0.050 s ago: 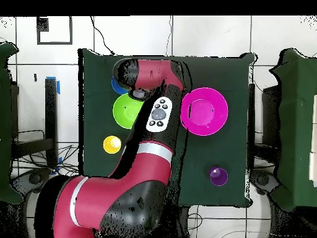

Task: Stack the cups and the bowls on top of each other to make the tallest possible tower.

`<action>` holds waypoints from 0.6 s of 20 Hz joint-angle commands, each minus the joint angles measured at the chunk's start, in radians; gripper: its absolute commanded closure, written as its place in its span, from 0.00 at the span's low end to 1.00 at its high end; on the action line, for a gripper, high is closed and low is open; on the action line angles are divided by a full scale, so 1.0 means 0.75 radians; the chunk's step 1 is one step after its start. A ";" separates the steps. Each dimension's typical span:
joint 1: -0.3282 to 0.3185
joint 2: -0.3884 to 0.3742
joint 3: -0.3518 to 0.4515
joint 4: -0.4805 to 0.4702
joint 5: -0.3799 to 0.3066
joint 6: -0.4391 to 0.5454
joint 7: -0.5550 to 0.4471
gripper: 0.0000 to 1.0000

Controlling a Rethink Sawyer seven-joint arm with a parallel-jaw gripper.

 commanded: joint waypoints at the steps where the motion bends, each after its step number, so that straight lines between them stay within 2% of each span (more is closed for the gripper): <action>1: 0.004 0.000 0.086 0.008 -0.069 -0.003 0.030 1.00; 12: 0.001 -0.005 0.091 0.017 -0.063 -0.004 0.033 1.00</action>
